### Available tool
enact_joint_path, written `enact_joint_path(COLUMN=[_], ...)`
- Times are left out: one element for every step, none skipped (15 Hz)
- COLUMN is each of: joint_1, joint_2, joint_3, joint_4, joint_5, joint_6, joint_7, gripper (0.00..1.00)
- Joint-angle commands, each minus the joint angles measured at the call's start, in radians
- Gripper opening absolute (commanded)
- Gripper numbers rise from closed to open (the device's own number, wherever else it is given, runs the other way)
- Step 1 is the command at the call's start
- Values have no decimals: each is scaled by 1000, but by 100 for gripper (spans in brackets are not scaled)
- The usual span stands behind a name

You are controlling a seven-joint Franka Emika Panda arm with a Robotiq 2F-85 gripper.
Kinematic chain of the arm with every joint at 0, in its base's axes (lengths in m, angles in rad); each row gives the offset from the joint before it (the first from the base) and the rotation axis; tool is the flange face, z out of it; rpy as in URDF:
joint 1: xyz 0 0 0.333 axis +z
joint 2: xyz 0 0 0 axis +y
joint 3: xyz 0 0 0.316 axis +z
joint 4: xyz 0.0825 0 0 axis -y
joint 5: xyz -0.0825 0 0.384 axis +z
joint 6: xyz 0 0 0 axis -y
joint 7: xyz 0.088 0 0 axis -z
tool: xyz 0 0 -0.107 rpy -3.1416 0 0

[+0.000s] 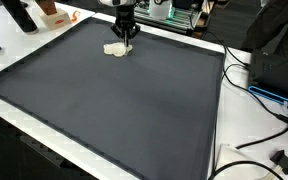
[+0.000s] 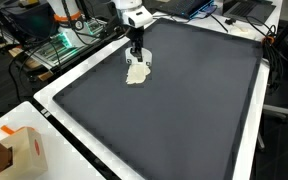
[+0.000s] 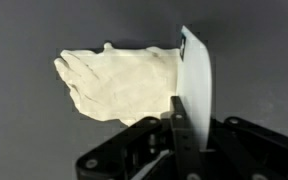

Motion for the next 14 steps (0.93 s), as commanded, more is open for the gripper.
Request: enact_joint_path(joint_1=[-3,-3,-3,-4,-6,-7,-8,-8,-7,-5,-5,-9,-17,-32], joint_2=[-64,-69,-68,-67,-55,-44,-25,-12,-1,16,31,42,57,69], joint_3=[-2,-5,-12,-18,-24,-28,-29,-28,-21,-6,14,41,75,111], joint_4=[-79,-88,-96,-103,-105,-103,-92,-82,-72,-56,-42,-29,-9,13], joint_5=[31,38,41,47,51,58,69,73,92,125,176,247,331,420], joint_6=[41,44,46,47,49,56,68,80,85,92,95,100,103,105], joint_7=[-62,-74,-79,-86,-94,-104,-116,-125,-146,-179,-226,-293,-369,-450], gripper=[1,1,1,1,1,1,1,1,1,1,1,1,1,1])
